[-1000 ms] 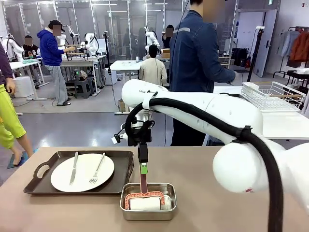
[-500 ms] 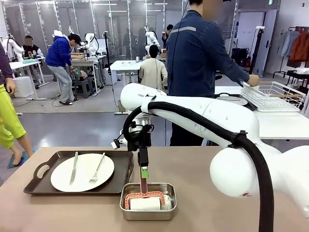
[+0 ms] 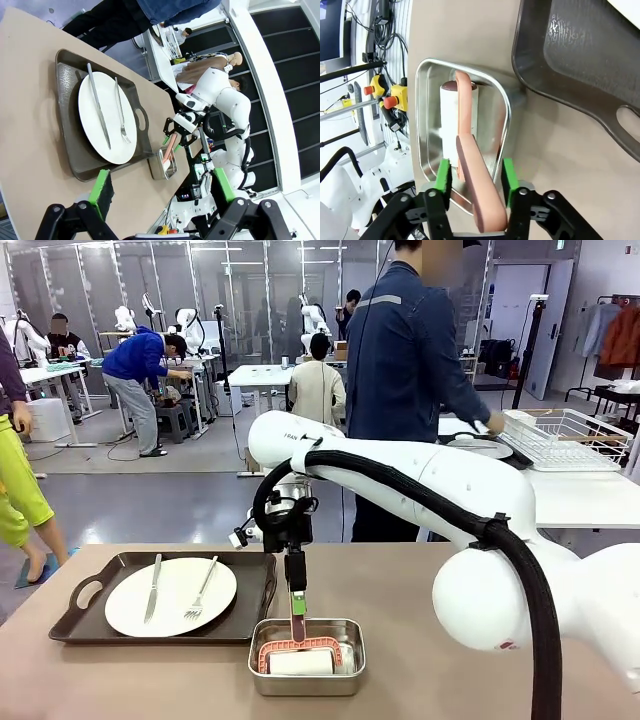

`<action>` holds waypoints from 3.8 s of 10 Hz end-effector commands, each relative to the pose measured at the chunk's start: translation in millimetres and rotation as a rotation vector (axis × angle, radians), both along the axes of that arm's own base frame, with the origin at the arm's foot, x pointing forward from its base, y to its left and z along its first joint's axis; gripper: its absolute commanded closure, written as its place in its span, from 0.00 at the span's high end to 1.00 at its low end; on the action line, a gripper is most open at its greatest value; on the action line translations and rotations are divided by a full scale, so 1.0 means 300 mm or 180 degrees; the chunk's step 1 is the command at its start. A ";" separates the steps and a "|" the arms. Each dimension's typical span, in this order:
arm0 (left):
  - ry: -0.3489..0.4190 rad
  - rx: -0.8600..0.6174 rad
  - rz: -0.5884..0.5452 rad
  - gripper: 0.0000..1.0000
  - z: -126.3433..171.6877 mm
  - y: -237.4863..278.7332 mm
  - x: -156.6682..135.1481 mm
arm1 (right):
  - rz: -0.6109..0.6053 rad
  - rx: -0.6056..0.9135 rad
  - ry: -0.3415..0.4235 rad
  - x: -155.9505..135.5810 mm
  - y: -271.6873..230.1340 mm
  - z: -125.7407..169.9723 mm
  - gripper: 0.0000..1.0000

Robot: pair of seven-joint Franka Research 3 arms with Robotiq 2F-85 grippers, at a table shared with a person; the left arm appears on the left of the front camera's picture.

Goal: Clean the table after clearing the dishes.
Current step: When the left (or right) Handle tray is removed, use the left hand (or right hand) to clean the left (or right) side of the table with the Lint Roller.

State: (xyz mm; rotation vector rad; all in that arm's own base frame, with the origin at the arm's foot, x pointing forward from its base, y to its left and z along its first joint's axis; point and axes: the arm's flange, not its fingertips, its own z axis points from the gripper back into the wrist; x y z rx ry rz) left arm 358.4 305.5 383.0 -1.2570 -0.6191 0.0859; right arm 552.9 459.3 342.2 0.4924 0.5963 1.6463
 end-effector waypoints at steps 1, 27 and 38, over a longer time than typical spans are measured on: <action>-0.0051 -0.0009 -0.0011 1.00 -0.001 0.001 -0.010 | -0.0066 -0.0048 0.0007 0.144 0.121 0.048 0.00; -0.0051 -0.0009 -0.0011 1.00 -0.001 0.001 -0.010 | -0.4783 0.0124 0.1081 0.342 -0.949 0.393 0.00; -0.0051 -0.0009 -0.0011 1.00 -0.001 0.001 -0.010 | -0.5729 0.0437 0.0370 0.135 -1.032 0.347 0.22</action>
